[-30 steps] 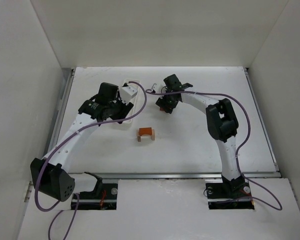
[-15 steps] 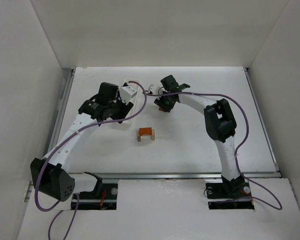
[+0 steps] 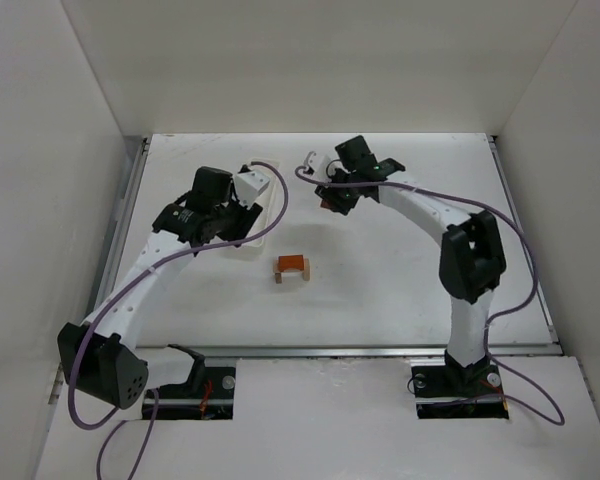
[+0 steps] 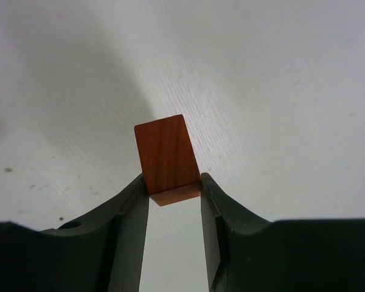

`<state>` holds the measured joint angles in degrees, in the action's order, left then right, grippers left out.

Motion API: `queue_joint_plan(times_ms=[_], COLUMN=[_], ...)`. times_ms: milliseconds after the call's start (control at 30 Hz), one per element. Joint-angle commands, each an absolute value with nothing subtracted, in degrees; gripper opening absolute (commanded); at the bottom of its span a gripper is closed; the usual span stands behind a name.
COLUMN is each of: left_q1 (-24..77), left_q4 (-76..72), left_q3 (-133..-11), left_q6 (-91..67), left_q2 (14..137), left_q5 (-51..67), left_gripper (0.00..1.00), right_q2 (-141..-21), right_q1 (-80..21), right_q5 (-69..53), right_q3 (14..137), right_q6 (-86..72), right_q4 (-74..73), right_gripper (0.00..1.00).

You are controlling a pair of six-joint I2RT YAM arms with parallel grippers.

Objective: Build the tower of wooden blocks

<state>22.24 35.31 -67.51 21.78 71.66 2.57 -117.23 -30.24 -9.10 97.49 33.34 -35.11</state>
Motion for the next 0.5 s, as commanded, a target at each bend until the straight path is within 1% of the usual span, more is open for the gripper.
queue_joint_plan(times_ms=[0, 33, 133, 200, 333, 467], left_q1=[20.75, 19.96, 17.33, 15.83, 12.14, 10.02], left_q4=[34.19, 33.58, 32.35, 31.73, 31.73, 31.73], left_q3=[-64.61, -63.73, -60.4, -59.24, -58.62, -58.62], left_q6=[18.73, 18.2, 15.83, 15.29, 13.28, 12.66], left_q2=[68.64, 67.25, 65.75, 65.05, 64.51, 63.38], left_q5=[1.49, 1.49, 1.49, 1.49, 2.55, 3.87], left_gripper=[0.51, 0.51, 0.51, 0.51, 0.51, 0.51], right_q2=[-105.85, -104.52, -101.69, -101.16, -101.16, -102.39], right_q1=[-30.32, -30.32, -33.3, -37.08, -41.04, -45.61], right_q5=[-14.49, -17.9, -18.98, -15.65, -16.44, -12.57], right_q3=[98.09, 98.78, 98.79, 98.79, 96.95, 98.0], right_q6=[32.7, 32.7, 33.4, 34.19, 34.19, 33.67], right_q4=[-35.41, -37.42, -40.16, -44.11, -45.79, -48.69], right_gripper=[0.0, 0.0, 0.0, 0.0, 0.0, 0.0])
